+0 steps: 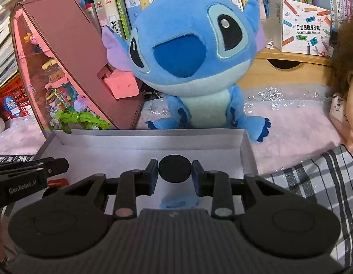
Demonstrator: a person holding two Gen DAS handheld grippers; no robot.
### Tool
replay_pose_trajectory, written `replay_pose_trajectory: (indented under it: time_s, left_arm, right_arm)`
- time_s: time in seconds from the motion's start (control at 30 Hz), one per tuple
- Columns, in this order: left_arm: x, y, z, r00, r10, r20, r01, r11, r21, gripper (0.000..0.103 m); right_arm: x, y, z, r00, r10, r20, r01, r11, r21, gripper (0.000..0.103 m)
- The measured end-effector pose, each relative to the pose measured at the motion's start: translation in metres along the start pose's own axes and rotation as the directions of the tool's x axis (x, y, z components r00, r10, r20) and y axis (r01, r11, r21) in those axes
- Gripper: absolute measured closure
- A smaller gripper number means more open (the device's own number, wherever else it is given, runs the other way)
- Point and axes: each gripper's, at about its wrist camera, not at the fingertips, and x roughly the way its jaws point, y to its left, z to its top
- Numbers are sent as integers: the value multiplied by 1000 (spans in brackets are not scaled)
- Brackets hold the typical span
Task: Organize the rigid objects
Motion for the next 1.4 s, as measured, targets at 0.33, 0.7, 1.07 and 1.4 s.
replay_pose_trajectory:
  time_s: [0.33,0.7,1.07,1.4]
  left_arm:
    - [6,-8,-7,1000,-8,-16,8,1000,20,82]
    - [-3,-11,-11,1000,20,17,-20,999,35,60]
    - [-59,-16,-19,997,-24,70,21,998,53,47]
    - [-124,-18,-45,990,-71,126,65,997,47,41]
  right_arm:
    - [11,1,-3,999,-24,-31,24,1000,-3,66]
    - [2,-2,-7,1000,-13,-2,13,1000,12,40]
    - [-51,1,-14,997,24,78,-24,1000,-3,26]
    - [-112,5,-37,987,30,158,-31,1000,1,18]
